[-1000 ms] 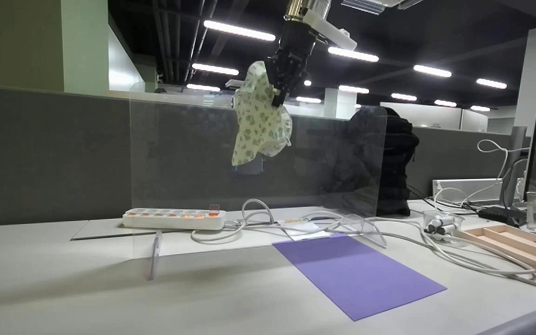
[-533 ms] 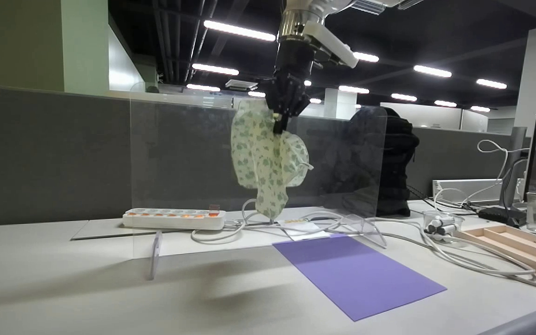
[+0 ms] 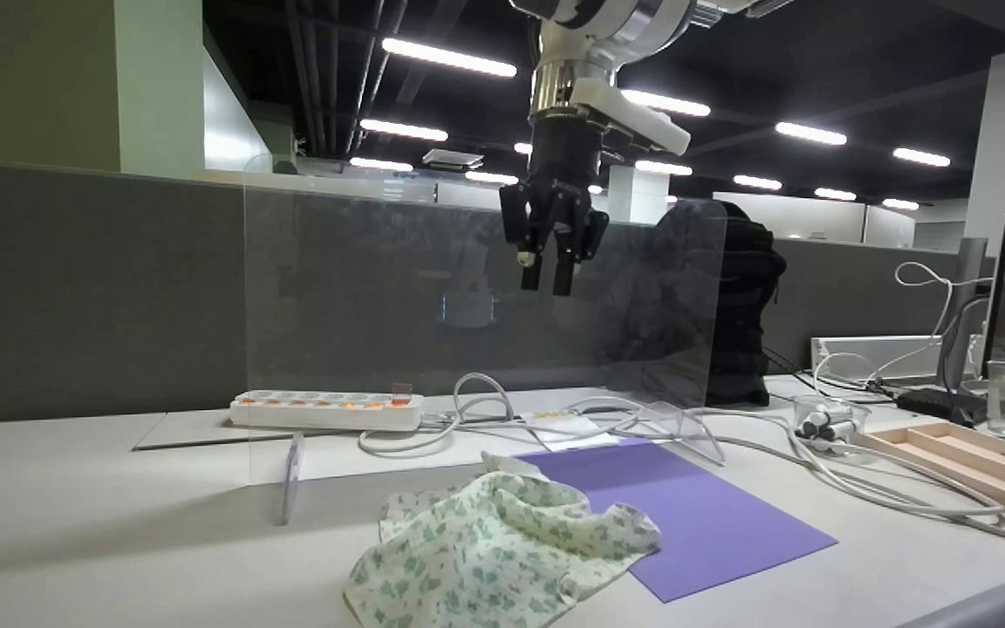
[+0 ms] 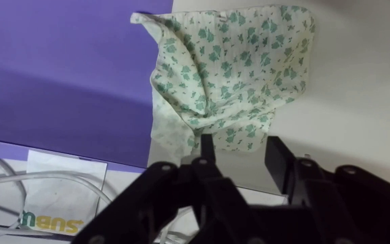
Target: Put the cloth on the table
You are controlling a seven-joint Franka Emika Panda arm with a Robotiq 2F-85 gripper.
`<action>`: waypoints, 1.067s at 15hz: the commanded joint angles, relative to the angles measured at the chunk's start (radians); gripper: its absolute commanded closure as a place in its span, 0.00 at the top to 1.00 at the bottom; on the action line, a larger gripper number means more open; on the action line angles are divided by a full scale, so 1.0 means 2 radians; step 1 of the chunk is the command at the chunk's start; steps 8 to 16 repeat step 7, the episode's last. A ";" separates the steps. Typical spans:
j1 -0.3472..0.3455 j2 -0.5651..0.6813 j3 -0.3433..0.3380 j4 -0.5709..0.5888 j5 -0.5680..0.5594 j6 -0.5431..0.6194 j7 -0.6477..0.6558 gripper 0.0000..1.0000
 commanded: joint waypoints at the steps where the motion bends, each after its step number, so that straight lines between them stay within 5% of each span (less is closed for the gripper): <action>1: -0.001 -0.003 0.001 -0.002 -0.017 -0.015 0.065 0.75; 5: -0.001 -0.006 0.000 0.001 -0.014 -0.043 0.082 1.00; 16: -0.004 -0.005 -0.003 0.010 -0.019 -0.077 0.091 1.00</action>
